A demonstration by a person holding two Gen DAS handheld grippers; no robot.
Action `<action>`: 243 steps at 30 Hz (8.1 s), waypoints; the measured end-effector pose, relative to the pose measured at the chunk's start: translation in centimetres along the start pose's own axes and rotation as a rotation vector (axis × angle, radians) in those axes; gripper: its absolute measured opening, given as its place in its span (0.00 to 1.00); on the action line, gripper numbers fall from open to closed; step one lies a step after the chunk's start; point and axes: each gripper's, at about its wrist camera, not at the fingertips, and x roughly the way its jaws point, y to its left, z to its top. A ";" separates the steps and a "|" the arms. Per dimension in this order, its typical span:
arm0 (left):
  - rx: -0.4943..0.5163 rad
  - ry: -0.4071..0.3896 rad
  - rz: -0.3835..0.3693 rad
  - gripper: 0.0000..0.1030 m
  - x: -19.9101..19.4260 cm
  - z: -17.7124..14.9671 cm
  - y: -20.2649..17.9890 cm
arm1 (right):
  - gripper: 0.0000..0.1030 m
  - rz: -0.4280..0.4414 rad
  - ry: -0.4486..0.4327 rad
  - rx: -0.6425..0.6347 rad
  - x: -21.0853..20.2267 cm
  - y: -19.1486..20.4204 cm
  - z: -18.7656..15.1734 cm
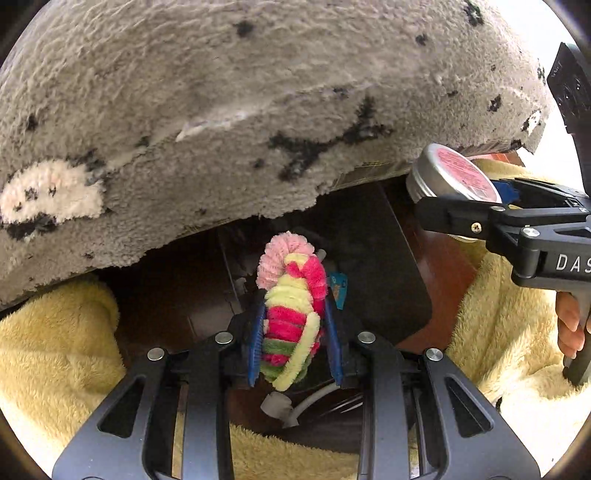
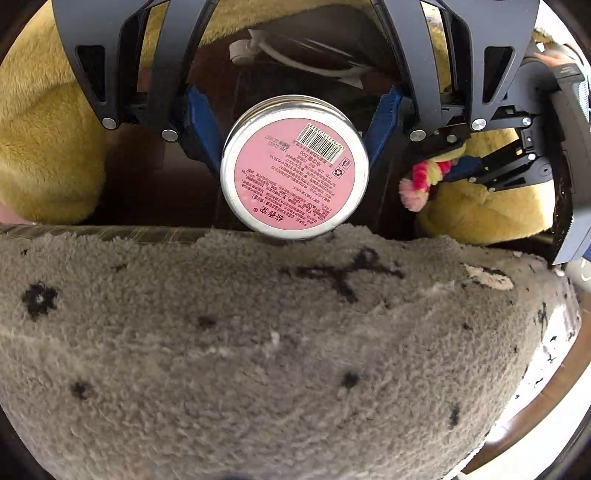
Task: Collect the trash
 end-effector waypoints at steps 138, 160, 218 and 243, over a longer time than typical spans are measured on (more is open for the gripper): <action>-0.124 -0.320 0.052 0.49 -14.3 4.6 3.3 | 0.26 -0.072 -0.318 -0.160 -12.4 4.6 5.3; -0.086 0.027 -0.009 0.49 -1.4 0.4 2.2 | 0.26 -0.023 -0.029 -0.057 -2.0 2.1 1.2; -0.081 -0.817 0.336 0.92 -32.7 4.8 -2.0 | 0.97 -0.395 -0.779 -0.073 -31.0 5.2 3.4; -0.086 -0.819 0.331 0.92 -32.7 4.5 -1.9 | 0.97 -0.376 -0.767 -0.077 -30.2 5.6 3.3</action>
